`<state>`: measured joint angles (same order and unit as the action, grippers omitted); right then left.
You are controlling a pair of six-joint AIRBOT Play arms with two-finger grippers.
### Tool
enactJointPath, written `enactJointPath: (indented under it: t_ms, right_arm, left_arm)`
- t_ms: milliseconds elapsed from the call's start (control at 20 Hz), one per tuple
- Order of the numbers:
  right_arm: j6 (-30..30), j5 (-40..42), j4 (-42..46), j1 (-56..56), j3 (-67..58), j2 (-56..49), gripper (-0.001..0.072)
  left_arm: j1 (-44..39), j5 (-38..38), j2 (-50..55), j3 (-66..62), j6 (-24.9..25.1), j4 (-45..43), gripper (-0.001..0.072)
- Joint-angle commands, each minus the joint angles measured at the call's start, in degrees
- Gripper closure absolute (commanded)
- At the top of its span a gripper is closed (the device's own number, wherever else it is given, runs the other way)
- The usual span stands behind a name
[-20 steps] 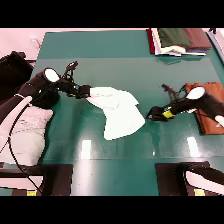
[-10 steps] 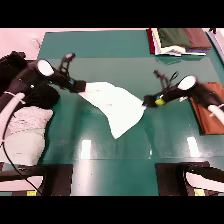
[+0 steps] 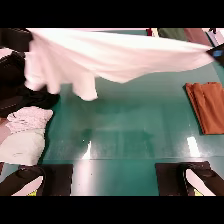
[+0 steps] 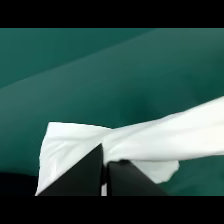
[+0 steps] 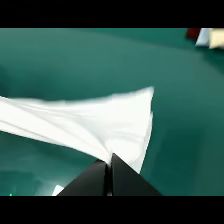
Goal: Fold the shirts.
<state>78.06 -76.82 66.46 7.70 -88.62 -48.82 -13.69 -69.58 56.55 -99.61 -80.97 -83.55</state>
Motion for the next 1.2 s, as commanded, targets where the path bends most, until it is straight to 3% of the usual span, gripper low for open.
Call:
enactJointPath:
  t_ms: [0, 250, 500, 650, 750, 800, 950, 1150]
  right_arm:
    - [0.2, -4.8, 1.1, 4.1, -6.1, 3.6, 0.0696]
    - [3.0, -11.6, 1.1, 3.4, -2.8, -1.6, 0.0696]
    - [2.9, -11.0, 1.3, -1.4, 14.9, -5.9, 0.0696]
    - [3.0, -7.8, 3.2, -2.7, 23.0, -4.1, 0.0697]
    - [3.0, -6.9, 4.2, -2.6, 25.4, -2.5, 0.0696]
    - [3.0, -6.4, 4.2, -2.6, 26.2, -1.6, 0.0696]
    - [3.0, -5.3, 4.1, -2.5, 27.7, 0.5, 0.0696]
    - [3.0, -5.7, 4.0, -2.5, 27.6, 0.4, 0.0696]
  left_arm:
    - [0.0, -3.5, -5.4, -1.9, 2.1, 3.0, 0.0684]
    - [-1.0, -4.6, -5.3, 11.3, 6.3, 10.7, 0.0685]
    - [-6.6, -4.8, -5.3, 35.6, 6.3, 10.7, 0.0685]
    - [-10.1, -8.8, -5.3, 45.6, 6.2, 13.4, 0.0678]
    - [-10.2, -8.9, -5.3, 47.8, 6.3, 21.8, 0.0071]
    - [-10.2, -7.2, -5.5, 47.4, 6.2, 24.9, 0.0035]
    - [-7.1, -0.7, -5.6, 41.9, 2.4, 26.6, 0.0035]
    - [6.1, 6.2, -4.5, 37.5, -1.4, 21.9, 0.0036]
